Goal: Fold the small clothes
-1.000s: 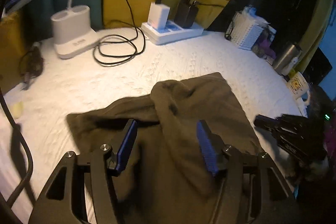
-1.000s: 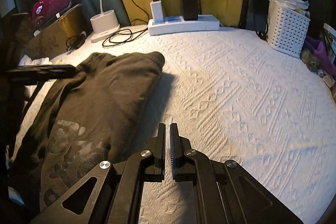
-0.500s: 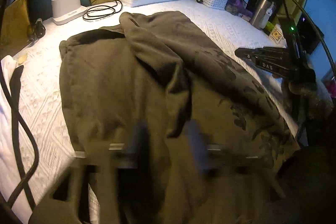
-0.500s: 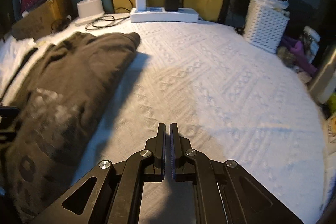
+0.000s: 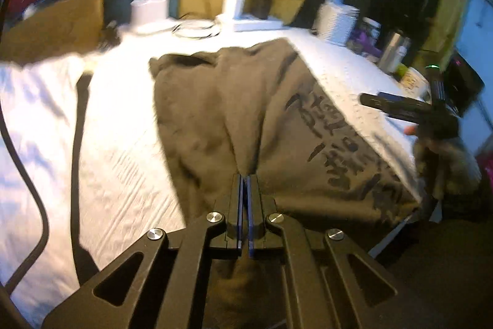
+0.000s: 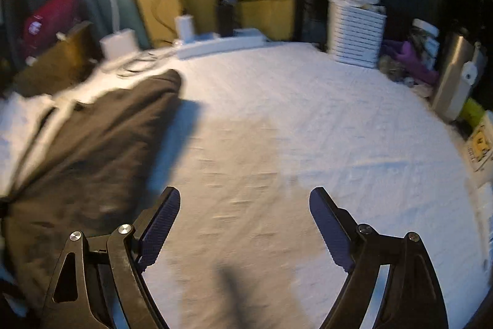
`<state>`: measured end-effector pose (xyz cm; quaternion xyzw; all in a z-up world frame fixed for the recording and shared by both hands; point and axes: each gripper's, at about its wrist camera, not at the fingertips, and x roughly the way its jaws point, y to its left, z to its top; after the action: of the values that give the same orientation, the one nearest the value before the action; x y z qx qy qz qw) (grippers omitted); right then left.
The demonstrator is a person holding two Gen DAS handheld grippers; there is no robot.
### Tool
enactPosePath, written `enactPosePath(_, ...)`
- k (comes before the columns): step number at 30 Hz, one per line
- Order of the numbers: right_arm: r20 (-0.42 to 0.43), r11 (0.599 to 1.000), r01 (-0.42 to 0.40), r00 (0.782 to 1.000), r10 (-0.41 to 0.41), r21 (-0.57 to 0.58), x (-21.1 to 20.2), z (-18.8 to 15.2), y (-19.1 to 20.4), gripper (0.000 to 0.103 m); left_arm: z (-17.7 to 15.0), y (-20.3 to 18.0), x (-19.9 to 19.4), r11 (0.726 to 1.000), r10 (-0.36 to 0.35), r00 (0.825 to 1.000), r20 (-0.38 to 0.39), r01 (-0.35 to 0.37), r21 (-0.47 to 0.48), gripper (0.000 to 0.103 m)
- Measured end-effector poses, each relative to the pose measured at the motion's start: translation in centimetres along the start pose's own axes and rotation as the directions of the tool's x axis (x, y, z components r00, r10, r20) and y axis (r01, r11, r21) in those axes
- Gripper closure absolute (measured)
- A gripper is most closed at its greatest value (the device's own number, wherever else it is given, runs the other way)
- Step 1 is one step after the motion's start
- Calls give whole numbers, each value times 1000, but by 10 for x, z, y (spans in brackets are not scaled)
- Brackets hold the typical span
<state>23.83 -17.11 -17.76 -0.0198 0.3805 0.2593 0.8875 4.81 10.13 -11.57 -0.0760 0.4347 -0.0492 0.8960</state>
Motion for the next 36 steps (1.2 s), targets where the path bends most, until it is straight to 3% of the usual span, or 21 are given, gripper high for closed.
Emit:
enactPosePath(3,-15,995,-83,997,82,-58,-10,-12,31,16,-5,5,3,996,-62,998,-18,60,-64,101)
enactPosePath(5,-30,989,-106,994,103,-100,-15,-21,47,16,-8,0,3,991,-112,993,-32,109,-73,86)
enactPosePath(6,-41,986,-118,993,114,-117,-17,-26,55,16,-10,-4,1,991,-121,992,-34,119,-57,61)
enactPosePath(7,-47,985,-125,992,120,-123,-19,-28,60,16,-13,-6,0,992,-122,992,-37,120,-47,44)
enactPosePath(8,-53,983,-133,990,127,-126,-21,-32,64,16,-16,-10,-1,992,-125,991,-44,124,-32,44)
enactPosePath(11,-84,977,-131,989,118,-167,-22,-47,74,16,-26,-14,4,992,-121,989,-88,122,9,45)
enactPosePath(13,-107,976,-119,989,101,-185,-20,-58,77,16,-32,-19,8,993,-98,990,-104,104,48,76)
enactPosePath(14,-119,976,-118,988,97,-183,-20,-64,76,16,-35,-22,5,993,-89,991,-103,96,73,78)
enactPosePath(15,-131,975,-117,987,93,-188,-20,-70,77,16,-36,-24,1,991,-98,990,-100,106,78,89)
enactPosePath(18,-130,973,-109,988,84,-204,-24,-80,74,16,-39,-22,-8,990,-109,989,-103,118,81,96)
enactPosePath(22,-120,975,-96,990,73,-199,-31,-90,71,16,-48,-18,-4,992,-93,986,-136,104,75,97)
enactPosePath(30,-115,978,-91,991,70,-186,-43,-100,67,16,-46,-20,-9,992,-109,987,-120,116,52,96)
enactPosePath(36,-110,976,-97,991,76,-196,-47,-107,66,16,-51,-21,-4,994,-67,989,-133,78,80,94)
